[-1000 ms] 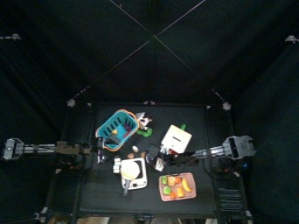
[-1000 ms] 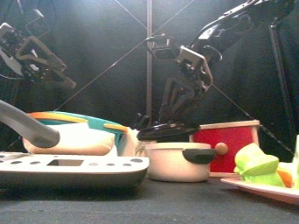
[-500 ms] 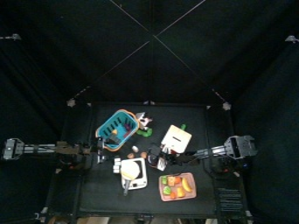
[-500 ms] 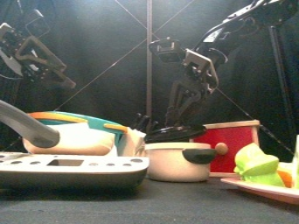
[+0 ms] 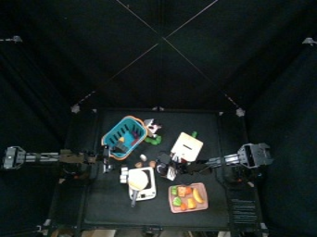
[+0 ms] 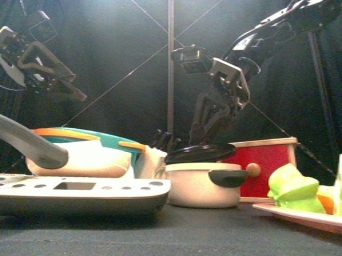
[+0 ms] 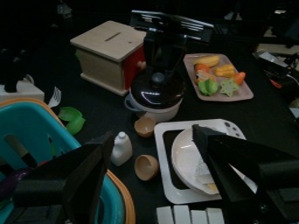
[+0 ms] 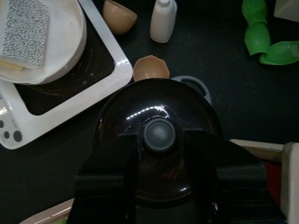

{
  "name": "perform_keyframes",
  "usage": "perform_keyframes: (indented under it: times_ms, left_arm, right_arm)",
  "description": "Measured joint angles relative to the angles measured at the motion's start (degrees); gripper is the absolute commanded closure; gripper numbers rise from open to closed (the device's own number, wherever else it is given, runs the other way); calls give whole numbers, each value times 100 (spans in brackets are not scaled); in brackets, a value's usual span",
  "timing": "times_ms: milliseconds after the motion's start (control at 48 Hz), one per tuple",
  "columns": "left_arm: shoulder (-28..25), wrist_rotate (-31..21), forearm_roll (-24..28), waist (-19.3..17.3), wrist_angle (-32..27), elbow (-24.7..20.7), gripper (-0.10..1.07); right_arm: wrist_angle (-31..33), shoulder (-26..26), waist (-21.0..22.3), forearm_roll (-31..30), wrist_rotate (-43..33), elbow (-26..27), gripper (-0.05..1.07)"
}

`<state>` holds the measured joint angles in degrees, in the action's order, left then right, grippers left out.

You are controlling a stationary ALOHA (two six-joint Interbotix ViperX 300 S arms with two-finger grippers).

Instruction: Place pot lid on pot

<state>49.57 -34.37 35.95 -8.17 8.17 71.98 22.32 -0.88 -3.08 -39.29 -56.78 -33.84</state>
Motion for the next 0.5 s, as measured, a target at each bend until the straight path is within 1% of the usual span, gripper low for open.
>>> perform_keyframes:
  times_ms: [500]
  left_arm:
    - [9,-9,-9,0,0,0,-5]
  right_arm:
    - [-114,26,53,62,0,-79,38]
